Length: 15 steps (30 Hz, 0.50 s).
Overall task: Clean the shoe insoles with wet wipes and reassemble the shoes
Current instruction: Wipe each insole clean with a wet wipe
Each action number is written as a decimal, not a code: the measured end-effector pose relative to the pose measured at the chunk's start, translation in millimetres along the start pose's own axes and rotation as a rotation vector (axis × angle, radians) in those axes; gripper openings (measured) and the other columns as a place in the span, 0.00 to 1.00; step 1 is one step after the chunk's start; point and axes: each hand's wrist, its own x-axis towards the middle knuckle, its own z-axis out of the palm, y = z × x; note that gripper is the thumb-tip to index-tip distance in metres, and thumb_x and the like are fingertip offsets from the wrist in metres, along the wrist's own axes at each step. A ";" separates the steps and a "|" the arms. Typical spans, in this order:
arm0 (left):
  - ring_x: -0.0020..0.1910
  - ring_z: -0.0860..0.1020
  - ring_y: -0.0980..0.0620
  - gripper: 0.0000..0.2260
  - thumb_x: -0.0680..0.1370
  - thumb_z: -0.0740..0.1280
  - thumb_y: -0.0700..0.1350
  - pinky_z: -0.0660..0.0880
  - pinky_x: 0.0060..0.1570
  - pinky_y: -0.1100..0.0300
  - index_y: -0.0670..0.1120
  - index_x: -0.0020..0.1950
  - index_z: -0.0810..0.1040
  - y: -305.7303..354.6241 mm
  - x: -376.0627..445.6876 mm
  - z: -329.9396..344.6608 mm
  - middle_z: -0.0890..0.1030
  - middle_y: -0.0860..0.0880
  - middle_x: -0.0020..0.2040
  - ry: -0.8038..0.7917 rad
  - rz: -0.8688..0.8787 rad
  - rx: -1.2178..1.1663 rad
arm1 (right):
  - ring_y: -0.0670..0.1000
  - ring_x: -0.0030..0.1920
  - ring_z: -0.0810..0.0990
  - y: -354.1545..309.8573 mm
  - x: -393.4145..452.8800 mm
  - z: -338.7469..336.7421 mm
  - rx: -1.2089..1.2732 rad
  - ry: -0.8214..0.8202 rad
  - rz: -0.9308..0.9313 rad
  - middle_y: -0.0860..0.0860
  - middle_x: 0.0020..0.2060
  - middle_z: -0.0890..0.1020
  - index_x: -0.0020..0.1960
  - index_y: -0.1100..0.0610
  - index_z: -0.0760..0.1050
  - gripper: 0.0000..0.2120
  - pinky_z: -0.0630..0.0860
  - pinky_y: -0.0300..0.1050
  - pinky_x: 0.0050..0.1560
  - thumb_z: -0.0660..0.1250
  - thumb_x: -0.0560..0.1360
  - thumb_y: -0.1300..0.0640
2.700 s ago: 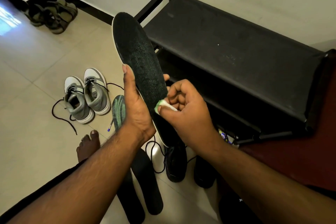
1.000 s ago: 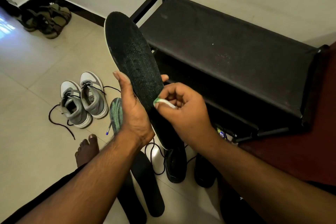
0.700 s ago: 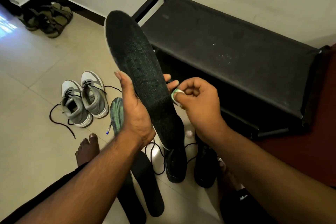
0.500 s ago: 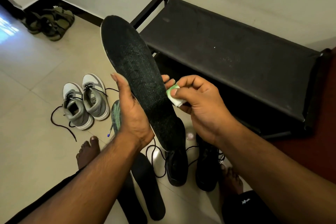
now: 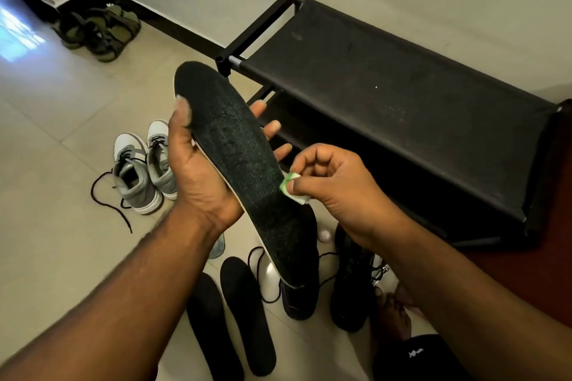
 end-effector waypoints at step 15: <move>0.55 0.78 0.41 0.44 0.73 0.50 0.75 0.74 0.58 0.33 0.41 0.72 0.71 -22.6 -1.2 6.4 0.78 0.40 0.63 0.205 0.036 -0.026 | 0.47 0.37 0.77 13.2 -21.0 31.6 -0.564 0.038 -0.579 0.49 0.36 0.80 0.41 0.59 0.77 0.06 0.74 0.41 0.37 0.70 0.68 0.68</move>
